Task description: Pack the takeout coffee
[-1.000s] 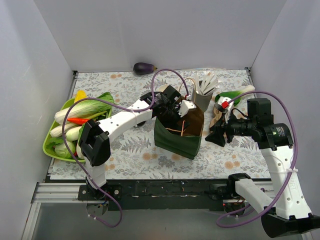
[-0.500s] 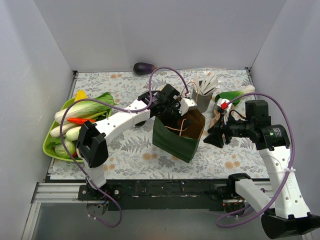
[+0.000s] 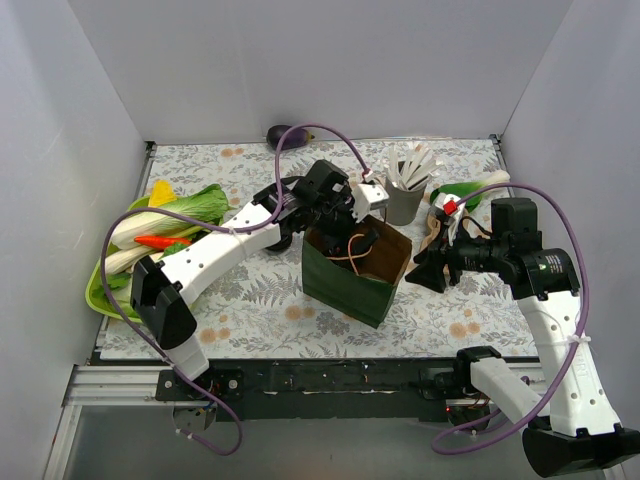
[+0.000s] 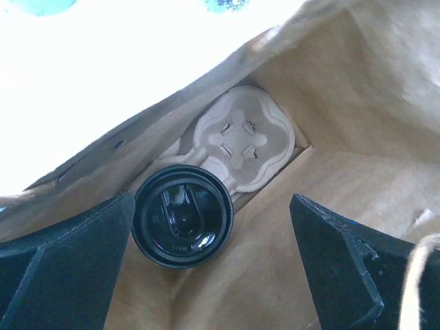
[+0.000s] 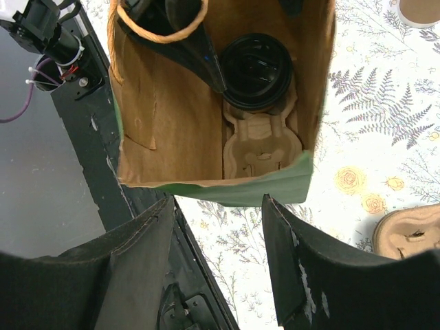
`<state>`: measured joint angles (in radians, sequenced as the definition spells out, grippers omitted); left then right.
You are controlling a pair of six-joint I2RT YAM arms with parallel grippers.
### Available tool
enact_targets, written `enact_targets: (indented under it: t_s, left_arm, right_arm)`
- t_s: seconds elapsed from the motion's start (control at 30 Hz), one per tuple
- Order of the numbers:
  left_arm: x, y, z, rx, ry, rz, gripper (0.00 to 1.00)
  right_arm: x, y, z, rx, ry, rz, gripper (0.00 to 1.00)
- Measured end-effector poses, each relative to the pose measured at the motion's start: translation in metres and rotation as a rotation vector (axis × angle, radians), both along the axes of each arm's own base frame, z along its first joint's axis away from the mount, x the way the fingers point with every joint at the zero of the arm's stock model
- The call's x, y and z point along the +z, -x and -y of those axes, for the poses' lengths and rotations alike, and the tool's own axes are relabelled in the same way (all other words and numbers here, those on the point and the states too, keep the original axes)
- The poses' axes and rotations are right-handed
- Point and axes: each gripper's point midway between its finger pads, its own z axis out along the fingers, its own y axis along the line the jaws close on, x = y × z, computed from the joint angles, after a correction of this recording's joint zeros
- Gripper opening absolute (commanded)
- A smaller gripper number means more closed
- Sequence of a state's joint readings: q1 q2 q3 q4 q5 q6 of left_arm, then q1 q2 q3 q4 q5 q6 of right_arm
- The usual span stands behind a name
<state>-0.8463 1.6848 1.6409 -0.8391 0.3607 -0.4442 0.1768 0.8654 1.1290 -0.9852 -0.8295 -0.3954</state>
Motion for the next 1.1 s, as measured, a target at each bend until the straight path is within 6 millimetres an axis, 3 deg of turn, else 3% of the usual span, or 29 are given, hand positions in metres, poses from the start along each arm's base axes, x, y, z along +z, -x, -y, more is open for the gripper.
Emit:
enact_targets:
  t_s: [0.33,0.6,0.83,1.1]
  left_arm:
    - [0.013,-0.002,0.002,0.001,0.025,0.022,0.98]
    - [0.035,-0.005,0.000,0.004,0.068,0.086,0.98]
    - [0.054,-0.014,-0.011,-0.013,0.069,0.229,0.98]
    - [0.059,-0.016,-0.028,-0.024,0.049,0.355,0.98]
  right_arm:
    - [0.003,-0.004,-0.001,-0.003,-0.005,0.018,0.61]
    - [0.005,-0.009,-0.001,-0.011,-0.003,0.036,0.61]
    - [0.013,-0.022,-0.004,-0.022,-0.028,0.070,0.61]
    - [0.023,-0.039,-0.019,0.001,-0.121,0.063,0.61]
